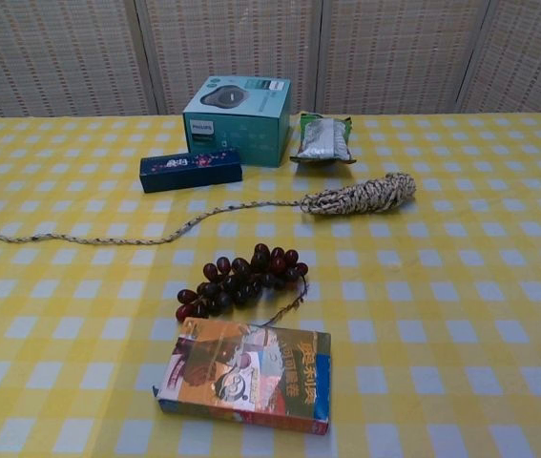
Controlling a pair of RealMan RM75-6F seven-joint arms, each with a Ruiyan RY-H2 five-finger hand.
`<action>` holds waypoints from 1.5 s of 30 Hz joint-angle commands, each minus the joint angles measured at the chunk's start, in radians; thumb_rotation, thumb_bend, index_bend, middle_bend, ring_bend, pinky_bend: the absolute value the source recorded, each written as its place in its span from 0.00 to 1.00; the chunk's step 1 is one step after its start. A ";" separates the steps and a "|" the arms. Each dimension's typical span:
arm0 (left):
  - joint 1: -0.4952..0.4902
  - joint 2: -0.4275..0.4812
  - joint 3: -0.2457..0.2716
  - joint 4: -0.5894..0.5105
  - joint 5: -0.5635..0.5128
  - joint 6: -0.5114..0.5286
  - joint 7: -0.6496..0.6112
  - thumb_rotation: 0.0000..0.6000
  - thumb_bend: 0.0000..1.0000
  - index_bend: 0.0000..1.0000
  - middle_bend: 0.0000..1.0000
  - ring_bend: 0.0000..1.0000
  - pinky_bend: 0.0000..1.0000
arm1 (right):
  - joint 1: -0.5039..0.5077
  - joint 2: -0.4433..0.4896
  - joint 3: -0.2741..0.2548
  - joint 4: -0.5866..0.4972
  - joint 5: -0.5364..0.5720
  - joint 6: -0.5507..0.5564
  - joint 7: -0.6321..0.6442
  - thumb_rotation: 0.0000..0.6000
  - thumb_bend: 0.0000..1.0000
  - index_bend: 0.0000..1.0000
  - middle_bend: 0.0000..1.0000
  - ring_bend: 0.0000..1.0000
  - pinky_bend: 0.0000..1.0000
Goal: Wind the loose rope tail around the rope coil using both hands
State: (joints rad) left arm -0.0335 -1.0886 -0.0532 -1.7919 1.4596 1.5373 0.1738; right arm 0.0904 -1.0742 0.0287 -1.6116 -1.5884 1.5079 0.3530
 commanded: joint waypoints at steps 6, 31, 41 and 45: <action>-0.003 -0.004 -0.006 0.006 -0.001 0.003 -0.005 1.00 0.31 0.23 0.27 0.27 0.26 | 0.005 -0.001 -0.004 0.000 0.003 -0.018 0.005 1.00 0.24 0.33 0.28 0.21 0.35; 0.019 0.009 0.006 0.008 0.006 0.026 -0.035 1.00 0.31 0.23 0.27 0.27 0.26 | 0.375 0.001 0.129 -0.060 0.096 -0.487 -0.233 1.00 0.23 0.33 0.33 0.21 0.35; 0.028 0.015 0.008 0.002 0.012 0.039 -0.036 1.00 0.31 0.23 0.27 0.27 0.24 | 0.568 -0.161 0.195 0.105 0.277 -0.706 -0.358 1.00 0.19 0.30 0.27 0.19 0.31; 0.031 0.014 0.010 0.003 0.008 0.038 -0.033 1.00 0.31 0.23 0.27 0.27 0.24 | 0.626 -0.242 0.205 0.194 0.354 -0.760 -0.411 1.00 0.17 0.25 0.23 0.15 0.29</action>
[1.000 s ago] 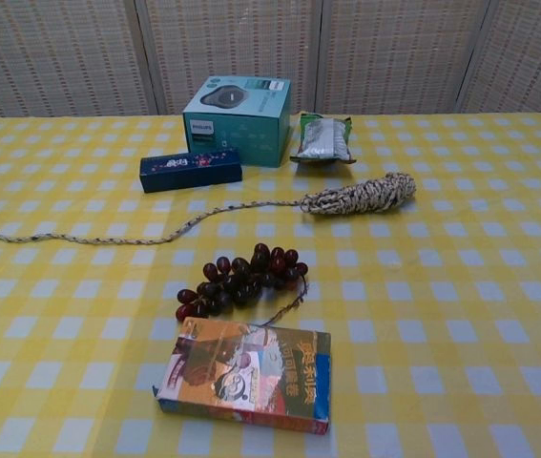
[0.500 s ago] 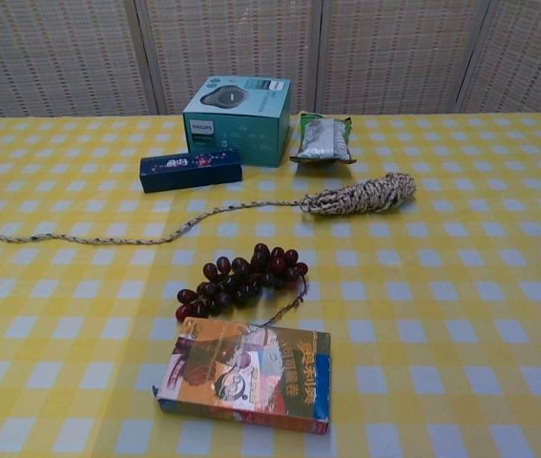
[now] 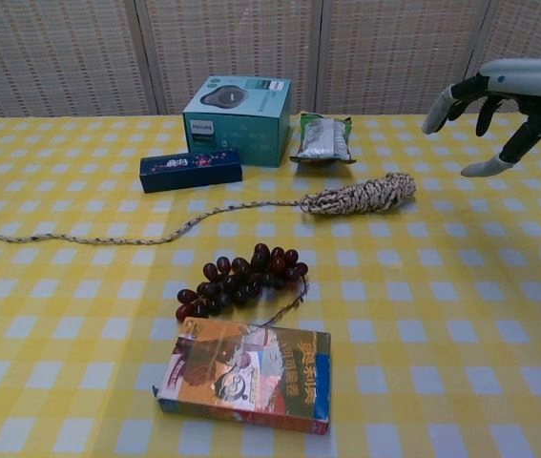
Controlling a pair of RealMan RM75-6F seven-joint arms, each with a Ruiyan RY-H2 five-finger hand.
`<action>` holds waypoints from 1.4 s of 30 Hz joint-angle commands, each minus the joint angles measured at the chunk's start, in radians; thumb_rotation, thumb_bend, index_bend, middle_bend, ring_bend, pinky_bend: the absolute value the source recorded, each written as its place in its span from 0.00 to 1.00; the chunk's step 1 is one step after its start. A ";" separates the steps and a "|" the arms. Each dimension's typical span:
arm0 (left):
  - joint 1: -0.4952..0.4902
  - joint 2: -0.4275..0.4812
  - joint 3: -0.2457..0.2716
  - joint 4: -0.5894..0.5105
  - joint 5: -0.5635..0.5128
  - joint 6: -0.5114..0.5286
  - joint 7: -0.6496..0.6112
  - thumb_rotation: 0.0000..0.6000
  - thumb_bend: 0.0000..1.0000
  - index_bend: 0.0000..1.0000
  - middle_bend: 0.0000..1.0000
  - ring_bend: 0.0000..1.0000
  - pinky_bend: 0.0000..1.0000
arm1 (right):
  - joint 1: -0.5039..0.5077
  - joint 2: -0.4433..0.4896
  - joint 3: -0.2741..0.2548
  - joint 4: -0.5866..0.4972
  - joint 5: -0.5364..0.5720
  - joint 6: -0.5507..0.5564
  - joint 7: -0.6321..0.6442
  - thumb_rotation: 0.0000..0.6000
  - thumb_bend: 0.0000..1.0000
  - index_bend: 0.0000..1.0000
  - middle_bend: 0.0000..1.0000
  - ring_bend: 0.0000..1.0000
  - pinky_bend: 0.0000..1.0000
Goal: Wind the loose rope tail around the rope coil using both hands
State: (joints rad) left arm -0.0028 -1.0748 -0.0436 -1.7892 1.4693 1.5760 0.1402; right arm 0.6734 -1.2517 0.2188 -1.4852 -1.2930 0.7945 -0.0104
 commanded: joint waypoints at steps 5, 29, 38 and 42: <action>0.003 0.001 0.000 0.002 -0.008 -0.002 0.001 1.00 0.31 0.23 0.27 0.27 0.24 | 0.104 -0.164 0.015 0.176 0.125 -0.086 -0.106 1.00 0.16 0.24 0.22 0.15 0.29; 0.017 -0.003 0.006 0.019 -0.029 -0.011 -0.008 1.00 0.31 0.23 0.27 0.27 0.24 | 0.287 -0.415 0.003 0.484 0.322 -0.203 -0.269 1.00 0.22 0.27 0.28 0.15 0.29; 0.016 -0.008 0.006 0.028 -0.033 -0.019 -0.013 1.00 0.31 0.23 0.27 0.27 0.24 | 0.304 -0.457 -0.011 0.540 0.338 -0.212 -0.282 1.00 0.22 0.32 0.31 0.16 0.29; 0.016 -0.008 0.007 0.031 -0.034 -0.021 -0.015 1.00 0.31 0.23 0.27 0.27 0.24 | 0.308 -0.472 -0.012 0.563 0.345 -0.215 -0.281 1.00 0.23 0.36 0.34 0.18 0.29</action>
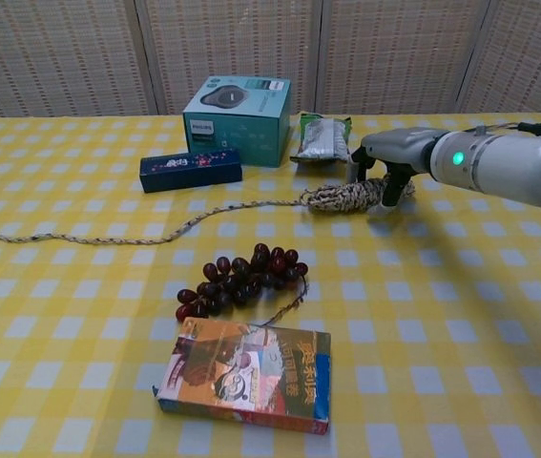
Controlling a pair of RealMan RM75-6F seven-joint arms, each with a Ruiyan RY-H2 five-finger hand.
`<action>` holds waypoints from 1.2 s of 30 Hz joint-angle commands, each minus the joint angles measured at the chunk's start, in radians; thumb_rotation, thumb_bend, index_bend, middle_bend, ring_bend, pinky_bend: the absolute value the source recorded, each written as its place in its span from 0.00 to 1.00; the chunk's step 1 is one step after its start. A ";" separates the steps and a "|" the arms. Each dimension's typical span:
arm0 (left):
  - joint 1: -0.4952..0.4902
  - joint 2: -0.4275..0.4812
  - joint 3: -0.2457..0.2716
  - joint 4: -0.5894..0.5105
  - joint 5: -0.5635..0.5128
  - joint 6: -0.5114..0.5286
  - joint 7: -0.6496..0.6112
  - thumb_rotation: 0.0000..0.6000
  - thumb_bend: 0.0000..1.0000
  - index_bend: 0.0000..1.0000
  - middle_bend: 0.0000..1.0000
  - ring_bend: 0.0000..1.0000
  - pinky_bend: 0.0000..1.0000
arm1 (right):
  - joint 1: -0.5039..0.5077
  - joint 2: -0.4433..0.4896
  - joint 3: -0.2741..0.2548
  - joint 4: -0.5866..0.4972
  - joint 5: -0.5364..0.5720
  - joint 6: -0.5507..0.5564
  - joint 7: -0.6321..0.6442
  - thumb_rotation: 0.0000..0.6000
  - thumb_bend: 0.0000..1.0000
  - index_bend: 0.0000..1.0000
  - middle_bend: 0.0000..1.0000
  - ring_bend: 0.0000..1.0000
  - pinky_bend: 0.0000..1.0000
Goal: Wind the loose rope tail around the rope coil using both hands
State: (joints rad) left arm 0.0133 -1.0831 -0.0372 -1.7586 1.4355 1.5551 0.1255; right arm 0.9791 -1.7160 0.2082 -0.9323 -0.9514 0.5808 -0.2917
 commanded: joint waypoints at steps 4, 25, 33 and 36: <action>0.001 -0.001 0.000 0.003 -0.001 0.000 -0.004 1.00 0.31 0.23 0.27 0.27 0.24 | 0.003 -0.017 -0.003 0.030 0.005 -0.003 0.002 1.00 0.24 0.40 0.36 0.20 0.29; -0.013 0.001 -0.009 0.009 0.008 -0.012 -0.014 1.00 0.31 0.23 0.27 0.27 0.24 | -0.048 0.058 -0.003 -0.053 -0.057 0.053 0.071 1.00 0.34 0.66 0.58 0.47 0.53; -0.073 0.034 -0.059 0.025 0.027 -0.044 -0.064 1.00 0.31 0.25 0.27 0.27 0.24 | -0.099 0.206 0.000 -0.231 -0.098 0.122 0.096 1.00 0.37 0.68 0.60 0.49 0.54; -0.118 0.037 -0.085 0.038 0.033 -0.082 -0.089 1.00 0.31 0.29 0.27 0.29 0.24 | -0.111 0.252 -0.006 -0.293 -0.090 0.131 0.079 1.00 0.38 0.68 0.60 0.49 0.54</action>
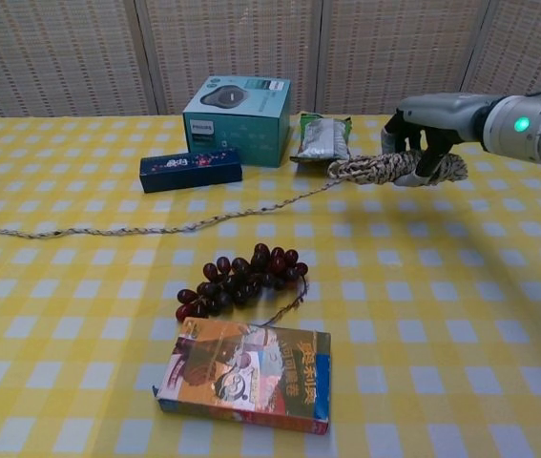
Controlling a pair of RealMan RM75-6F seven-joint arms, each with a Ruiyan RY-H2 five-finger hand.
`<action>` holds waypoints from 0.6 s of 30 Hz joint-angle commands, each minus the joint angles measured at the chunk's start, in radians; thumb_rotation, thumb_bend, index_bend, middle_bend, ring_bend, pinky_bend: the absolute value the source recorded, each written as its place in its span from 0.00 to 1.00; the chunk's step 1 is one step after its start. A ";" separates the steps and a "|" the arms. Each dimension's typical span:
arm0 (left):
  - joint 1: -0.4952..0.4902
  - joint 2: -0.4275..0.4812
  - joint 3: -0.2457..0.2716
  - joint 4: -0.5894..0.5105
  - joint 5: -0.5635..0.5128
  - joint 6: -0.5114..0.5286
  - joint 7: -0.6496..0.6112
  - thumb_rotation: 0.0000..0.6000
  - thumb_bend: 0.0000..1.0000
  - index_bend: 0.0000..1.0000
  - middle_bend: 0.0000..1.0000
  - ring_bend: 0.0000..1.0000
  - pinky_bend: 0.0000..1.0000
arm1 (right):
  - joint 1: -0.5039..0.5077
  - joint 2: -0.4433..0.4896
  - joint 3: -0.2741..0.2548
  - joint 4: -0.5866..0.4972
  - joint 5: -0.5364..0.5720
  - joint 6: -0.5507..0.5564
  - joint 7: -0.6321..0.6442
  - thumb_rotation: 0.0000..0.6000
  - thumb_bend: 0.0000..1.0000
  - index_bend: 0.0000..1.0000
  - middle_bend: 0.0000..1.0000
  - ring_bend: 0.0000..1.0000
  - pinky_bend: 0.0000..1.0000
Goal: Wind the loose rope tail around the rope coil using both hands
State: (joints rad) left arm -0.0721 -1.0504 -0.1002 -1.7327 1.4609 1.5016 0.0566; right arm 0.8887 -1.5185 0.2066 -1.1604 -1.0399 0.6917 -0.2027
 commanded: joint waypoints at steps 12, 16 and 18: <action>-0.286 -0.082 -0.092 0.110 -0.022 -0.312 0.018 1.00 0.31 0.37 0.72 0.73 0.77 | -0.032 0.104 -0.019 -0.177 0.050 0.059 -0.080 1.00 0.38 0.69 0.60 0.49 0.55; -0.365 -0.141 -0.109 0.152 -0.085 -0.411 0.074 1.00 0.31 0.40 0.82 0.82 0.89 | -0.032 0.114 -0.023 -0.200 0.056 0.067 -0.090 1.00 0.38 0.69 0.60 0.49 0.56; -0.396 -0.161 -0.113 0.170 -0.119 -0.456 0.104 1.00 0.31 0.42 0.87 0.87 0.93 | -0.032 0.118 -0.024 -0.207 0.059 0.069 -0.093 1.00 0.38 0.70 0.60 0.49 0.56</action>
State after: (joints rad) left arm -0.4278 -1.1792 -0.2012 -1.5917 1.3821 1.0924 0.1240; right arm 0.8569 -1.4020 0.1833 -1.3661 -0.9822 0.7597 -0.2944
